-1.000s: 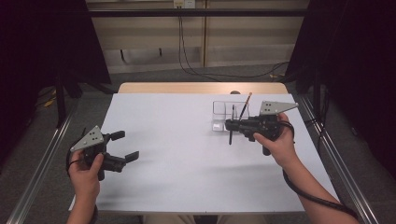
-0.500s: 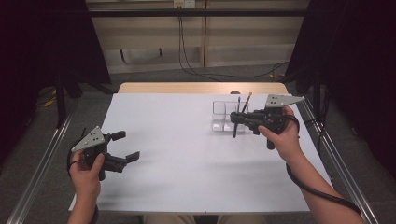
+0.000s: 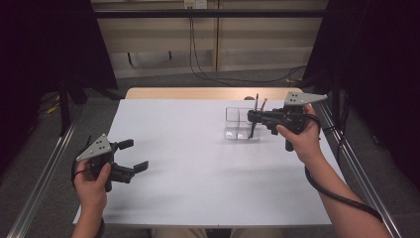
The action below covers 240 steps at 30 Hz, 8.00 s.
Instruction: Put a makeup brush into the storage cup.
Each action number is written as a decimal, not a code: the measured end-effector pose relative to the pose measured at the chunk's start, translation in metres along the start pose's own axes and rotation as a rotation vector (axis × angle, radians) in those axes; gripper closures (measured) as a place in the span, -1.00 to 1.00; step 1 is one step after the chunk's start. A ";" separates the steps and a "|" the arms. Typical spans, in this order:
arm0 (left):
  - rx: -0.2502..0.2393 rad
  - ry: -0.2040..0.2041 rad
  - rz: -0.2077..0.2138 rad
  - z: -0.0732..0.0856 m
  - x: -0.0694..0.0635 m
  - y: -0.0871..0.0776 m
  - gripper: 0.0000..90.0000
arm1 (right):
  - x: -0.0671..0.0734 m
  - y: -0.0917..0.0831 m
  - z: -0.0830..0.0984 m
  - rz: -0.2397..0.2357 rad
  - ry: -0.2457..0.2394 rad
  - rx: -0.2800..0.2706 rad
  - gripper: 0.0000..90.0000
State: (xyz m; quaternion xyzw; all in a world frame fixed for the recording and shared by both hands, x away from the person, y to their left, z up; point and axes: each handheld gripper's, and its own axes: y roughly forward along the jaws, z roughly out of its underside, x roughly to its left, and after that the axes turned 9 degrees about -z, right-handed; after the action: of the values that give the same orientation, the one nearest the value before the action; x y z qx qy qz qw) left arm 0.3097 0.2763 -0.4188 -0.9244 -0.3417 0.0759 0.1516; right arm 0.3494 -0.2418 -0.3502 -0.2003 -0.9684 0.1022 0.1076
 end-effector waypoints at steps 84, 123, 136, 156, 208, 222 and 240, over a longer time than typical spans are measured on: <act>0.012 0.001 0.002 0.004 0.001 0.001 -1.00 | -0.064 0.006 0.015 0.285 0.093 -0.067 0.88; 0.015 -0.002 0.006 0.005 0.000 0.003 -0.99 | -0.074 0.002 0.038 0.348 0.095 -0.032 0.88; 0.022 -0.005 0.000 0.009 0.001 0.001 -0.99 | -0.077 0.006 0.042 0.342 0.094 -0.019 0.88; 0.026 -0.002 -0.007 0.012 -0.001 -0.007 -0.99 | -0.077 0.005 0.051 0.329 0.101 -0.016 0.88; 0.020 -0.013 -0.003 0.010 0.002 0.003 -0.99 | -0.052 -0.003 0.049 0.202 0.112 -0.078 -0.73; 0.018 -0.010 -0.003 0.009 -0.001 0.004 -0.99 | -0.041 -0.004 0.050 0.187 0.091 -0.060 -0.79; 0.022 -0.017 0.001 0.010 0.000 0.008 -0.99 | -0.032 -0.007 0.056 0.168 0.080 -0.042 -0.83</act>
State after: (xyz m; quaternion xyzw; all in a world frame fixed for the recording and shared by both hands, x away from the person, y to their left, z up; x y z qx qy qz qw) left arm 0.3122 0.2728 -0.4306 -0.9222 -0.3415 0.0878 0.1588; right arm 0.3610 -0.2698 -0.4074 -0.2871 -0.9451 0.0823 0.1330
